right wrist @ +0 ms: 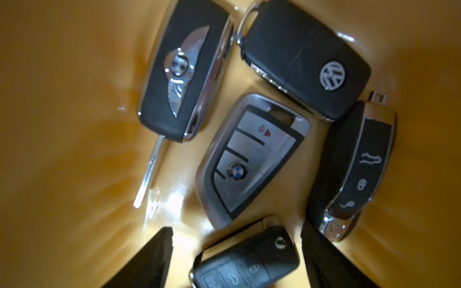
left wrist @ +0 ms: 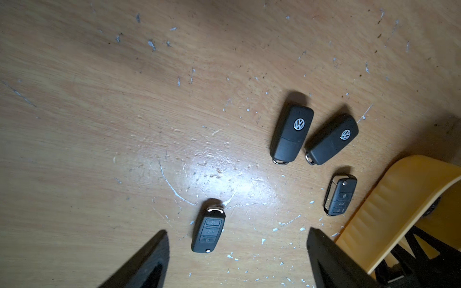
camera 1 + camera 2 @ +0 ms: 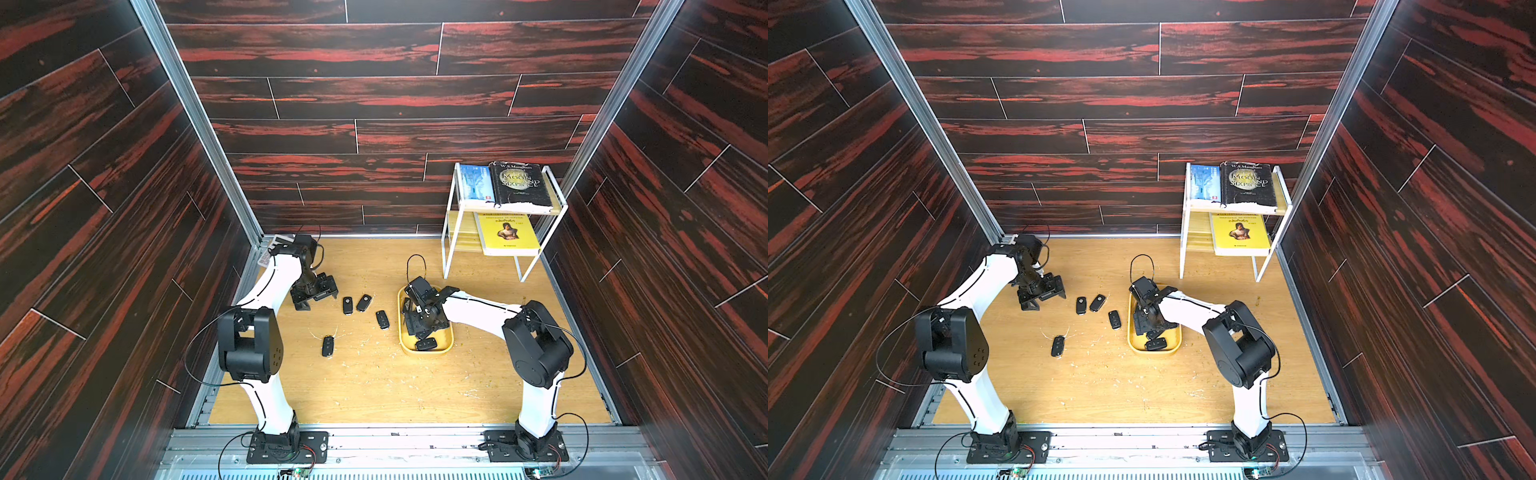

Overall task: Place the car key into the storage box
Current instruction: Place the car key in the storage box.

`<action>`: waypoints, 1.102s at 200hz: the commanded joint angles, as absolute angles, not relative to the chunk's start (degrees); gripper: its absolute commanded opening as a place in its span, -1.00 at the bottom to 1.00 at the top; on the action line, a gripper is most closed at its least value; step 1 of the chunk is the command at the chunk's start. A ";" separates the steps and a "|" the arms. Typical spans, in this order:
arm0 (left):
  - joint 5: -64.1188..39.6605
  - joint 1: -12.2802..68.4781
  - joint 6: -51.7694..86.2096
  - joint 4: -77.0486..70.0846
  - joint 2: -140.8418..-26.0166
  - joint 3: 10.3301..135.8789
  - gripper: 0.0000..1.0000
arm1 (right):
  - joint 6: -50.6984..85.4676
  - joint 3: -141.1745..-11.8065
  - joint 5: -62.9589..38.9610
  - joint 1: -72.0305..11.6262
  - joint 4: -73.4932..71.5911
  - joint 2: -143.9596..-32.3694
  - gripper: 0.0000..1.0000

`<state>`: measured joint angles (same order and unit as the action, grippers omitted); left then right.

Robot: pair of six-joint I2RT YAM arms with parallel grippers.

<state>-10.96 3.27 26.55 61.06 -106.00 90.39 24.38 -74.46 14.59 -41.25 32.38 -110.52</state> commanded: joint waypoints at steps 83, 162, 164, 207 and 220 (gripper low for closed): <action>-12.52 4.55 25.27 59.37 -107.32 91.11 0.69 | 25.04 -73.73 17.73 -42.32 32.91 -107.03 0.73; -4.27 7.91 25.65 60.44 -118.09 99.12 0.68 | 26.36 -73.19 20.79 -43.86 32.03 -101.53 0.74; -4.43 7.91 25.68 60.35 -118.31 99.18 0.68 | 26.36 -73.21 20.82 -43.92 31.96 -101.27 0.74; -4.28 8.65 25.23 58.69 -122.44 100.19 0.67 | 26.28 -70.95 21.51 -44.30 27.56 -93.79 0.74; -4.27 9.02 24.89 57.96 -123.08 100.28 0.67 | 26.00 -69.85 21.11 -44.30 26.14 -91.56 0.75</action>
